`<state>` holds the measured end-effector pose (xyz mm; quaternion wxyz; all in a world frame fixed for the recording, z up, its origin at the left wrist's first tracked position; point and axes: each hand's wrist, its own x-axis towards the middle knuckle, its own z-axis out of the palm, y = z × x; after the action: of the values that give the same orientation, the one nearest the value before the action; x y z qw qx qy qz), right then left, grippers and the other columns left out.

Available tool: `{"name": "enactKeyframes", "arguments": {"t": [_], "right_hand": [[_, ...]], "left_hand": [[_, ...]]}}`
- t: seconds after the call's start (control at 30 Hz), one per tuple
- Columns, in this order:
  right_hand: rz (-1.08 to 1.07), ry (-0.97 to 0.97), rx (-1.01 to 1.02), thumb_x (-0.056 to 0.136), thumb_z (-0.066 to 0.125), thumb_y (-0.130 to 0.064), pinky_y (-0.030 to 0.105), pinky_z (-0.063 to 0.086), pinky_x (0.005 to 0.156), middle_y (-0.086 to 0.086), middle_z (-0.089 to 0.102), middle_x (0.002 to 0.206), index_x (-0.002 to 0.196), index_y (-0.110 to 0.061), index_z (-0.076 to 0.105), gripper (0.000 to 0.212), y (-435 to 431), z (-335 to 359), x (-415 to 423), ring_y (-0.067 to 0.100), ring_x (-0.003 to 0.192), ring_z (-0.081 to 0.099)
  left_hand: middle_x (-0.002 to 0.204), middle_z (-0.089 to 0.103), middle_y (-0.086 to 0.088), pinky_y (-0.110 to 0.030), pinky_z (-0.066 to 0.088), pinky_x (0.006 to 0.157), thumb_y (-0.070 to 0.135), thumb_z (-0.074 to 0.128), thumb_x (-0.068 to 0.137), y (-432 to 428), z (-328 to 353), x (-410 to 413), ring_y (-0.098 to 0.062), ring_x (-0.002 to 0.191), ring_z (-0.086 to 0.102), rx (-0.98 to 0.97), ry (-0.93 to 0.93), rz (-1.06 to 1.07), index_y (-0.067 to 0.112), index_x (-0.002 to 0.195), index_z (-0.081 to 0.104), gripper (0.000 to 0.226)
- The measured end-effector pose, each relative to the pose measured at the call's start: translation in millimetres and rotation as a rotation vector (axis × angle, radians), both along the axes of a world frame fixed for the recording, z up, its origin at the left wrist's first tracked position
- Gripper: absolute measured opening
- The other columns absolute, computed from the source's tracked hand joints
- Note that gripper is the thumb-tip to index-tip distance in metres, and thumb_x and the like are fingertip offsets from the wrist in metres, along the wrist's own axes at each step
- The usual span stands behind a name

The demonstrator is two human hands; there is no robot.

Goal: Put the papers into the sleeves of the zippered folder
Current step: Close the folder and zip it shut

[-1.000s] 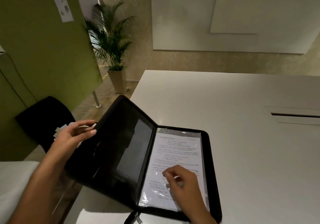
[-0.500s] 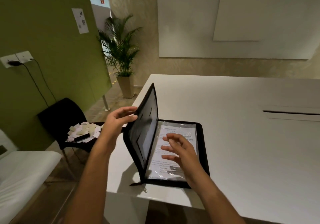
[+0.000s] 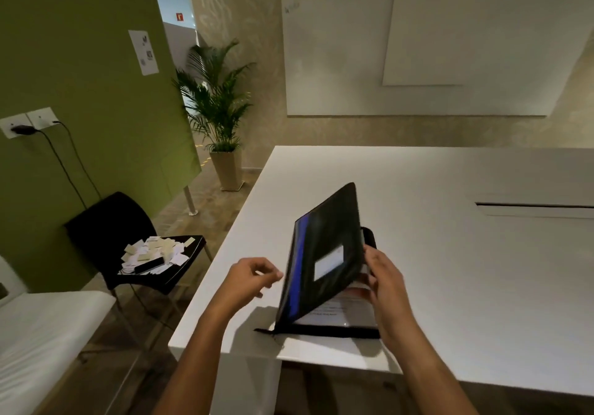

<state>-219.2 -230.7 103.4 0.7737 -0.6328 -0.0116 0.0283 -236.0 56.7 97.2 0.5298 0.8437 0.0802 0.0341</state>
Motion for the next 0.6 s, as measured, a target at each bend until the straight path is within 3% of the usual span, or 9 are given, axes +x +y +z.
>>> {"name": "enactKeyframes", "arguments": {"t": [0.07, 0.17, 0.27, 0.37, 0.43, 0.5, 0.53, 0.6], "right_hand": [[-0.163, 0.045, 0.0, 0.112, 0.06, -0.036, 0.035, 0.069, 0.075, -0.005, 0.085, 0.106, 0.122, -0.028, 0.079, 0.023, -10.4, -13.4, -0.4, 0.023, 0.098, 0.081], [-0.31, 0.116, -0.078, 0.111, 0.064, -0.02, 0.046, 0.069, 0.087, 0.002, 0.082, 0.109, 0.121, -0.02, 0.08, 0.019, -22.6, -37.1, 0.1, 0.026, 0.104, 0.077], [-0.395, 0.115, -0.265, 0.109, 0.065, -0.012, 0.053, 0.067, 0.094, 0.011, 0.079, 0.115, 0.129, -0.011, 0.077, 0.023, -26.0, -57.0, 0.4, 0.034, 0.107, 0.076], [-0.466, 0.092, -0.513, 0.106, 0.068, -0.007, 0.038, 0.06, 0.088, 0.011, 0.074, 0.109, 0.129, -0.005, 0.076, 0.025, -26.8, -71.3, -0.1, 0.041, 0.111, 0.074], [-0.459, 0.091, -0.717, 0.105, 0.072, -0.013, 0.032, 0.056, 0.082, 0.015, 0.069, 0.115, 0.135, -0.001, 0.07, 0.033, -25.5, -78.9, -5.5, 0.044, 0.114, 0.071], [-0.474, 0.047, -1.065, 0.099, 0.081, -0.028, 0.044, 0.058, 0.086, 0.022, 0.061, 0.129, 0.143, -0.002, 0.062, 0.054, -21.5, -85.1, -15.6, 0.046, 0.116, 0.063], [-0.501, -0.025, -1.228, 0.095, 0.085, -0.033, 0.049, 0.057, 0.085, 0.022, 0.059, 0.13, 0.14, -0.003, 0.063, 0.058, -14.9, -86.3, -23.1, 0.044, 0.112, 0.061], [-0.468, -0.252, -1.357, 0.088, 0.089, -0.036, 0.044, 0.053, 0.079, 0.014, 0.063, 0.119, 0.125, -0.011, 0.068, 0.05, 10.3, -87.7, -40.9, 0.033, 0.1, 0.06]], "left_hand": [[0.089, 0.082, 0.008, -0.019, 0.056, 0.063, 0.031, 0.086, 0.094, 9.8, -22.9, -10.1, -0.012, 0.086, 0.076, 0.13, 0.081, -0.08, 0.026, 0.087, 0.083, 0.009], [0.091, 0.081, 0.015, -0.015, 0.055, 0.067, 0.046, 0.092, 0.083, 16.5, -51.6, -25.1, -0.002, 0.084, 0.075, 0.232, 0.17, -0.241, 0.031, 0.09, 0.082, 0.019], [0.09, 0.078, 0.014, -0.019, 0.061, 0.074, 0.047, 0.098, 0.074, 17.8, -74.7, -32.9, -0.004, 0.082, 0.073, 0.273, 0.142, -0.324, 0.032, 0.098, 0.076, 0.037], [0.091, 0.076, 0.018, -0.024, 0.064, 0.078, 0.032, 0.099, 0.075, 19.8, -90.2, -35.5, -0.006, 0.083, 0.073, 0.274, 0.068, -0.343, 0.033, 0.098, 0.07, 0.037], [0.091, 0.075, 0.018, -0.024, 0.064, 0.08, 0.025, 0.097, 0.079, 23.3, -97.2, -36.2, -0.006, 0.087, 0.073, 0.262, 0.041, -0.318, 0.037, 0.097, 0.069, 0.035], [0.093, 0.076, 0.015, -0.02, 0.061, 0.079, 0.027, 0.097, 0.08, 26.8, -102.8, -36.4, -0.004, 0.09, 0.074, 0.209, 0.035, -0.28, 0.039, 0.097, 0.07, 0.033], [0.093, 0.077, 0.015, -0.017, 0.06, 0.079, 0.029, 0.097, 0.08, 28.0, -105.0, -36.7, -0.003, 0.091, 0.074, 0.174, 0.036, -0.264, 0.038, 0.097, 0.071, 0.033], [0.094, 0.078, 0.014, -0.014, 0.059, 0.078, 0.033, 0.099, 0.079, 29.9, -108.2, -37.4, -0.003, 0.092, 0.074, 0.12, 0.039, -0.237, 0.037, 0.099, 0.073, 0.033]]}}
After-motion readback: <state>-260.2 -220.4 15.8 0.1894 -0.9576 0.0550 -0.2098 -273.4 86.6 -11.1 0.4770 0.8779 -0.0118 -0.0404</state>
